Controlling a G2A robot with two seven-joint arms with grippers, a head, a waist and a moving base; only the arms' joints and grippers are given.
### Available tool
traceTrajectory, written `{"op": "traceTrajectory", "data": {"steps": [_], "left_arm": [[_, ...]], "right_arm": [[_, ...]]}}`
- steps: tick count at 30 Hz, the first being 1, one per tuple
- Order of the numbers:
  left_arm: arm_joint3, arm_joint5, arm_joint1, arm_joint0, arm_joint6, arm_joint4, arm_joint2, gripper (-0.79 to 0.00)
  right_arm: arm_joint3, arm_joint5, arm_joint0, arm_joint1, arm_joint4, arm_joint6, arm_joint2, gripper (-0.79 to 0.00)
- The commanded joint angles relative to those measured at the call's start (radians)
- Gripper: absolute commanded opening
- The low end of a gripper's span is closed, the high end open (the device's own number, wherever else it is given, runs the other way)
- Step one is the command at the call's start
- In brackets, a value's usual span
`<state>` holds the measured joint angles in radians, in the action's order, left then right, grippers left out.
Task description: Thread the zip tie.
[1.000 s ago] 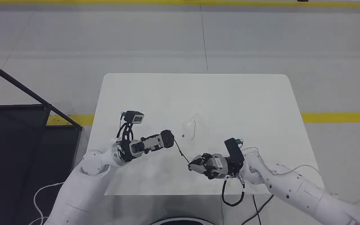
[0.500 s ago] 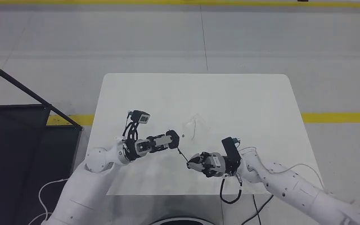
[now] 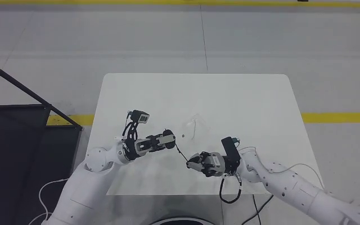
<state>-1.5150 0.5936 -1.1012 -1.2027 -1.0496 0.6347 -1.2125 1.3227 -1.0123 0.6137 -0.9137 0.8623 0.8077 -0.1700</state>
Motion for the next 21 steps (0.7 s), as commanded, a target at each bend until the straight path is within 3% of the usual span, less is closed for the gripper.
{"op": "traceTrajectory", "data": {"steps": [1, 21], "left_arm": [[0.0, 0.001, 0.0, 0.0, -0.002, 0.002, 0.0, -0.785], [0.012, 0.012, -0.003, -0.006, 0.016, -0.008, -0.015, -0.785]], "right_arm": [[0.0, 0.0, 0.0, 0.0, 0.001, 0.0, 0.0, -0.785], [0.081, 0.0, -0.005, 0.033, -0.014, 0.0, -0.029, -0.785]]}}
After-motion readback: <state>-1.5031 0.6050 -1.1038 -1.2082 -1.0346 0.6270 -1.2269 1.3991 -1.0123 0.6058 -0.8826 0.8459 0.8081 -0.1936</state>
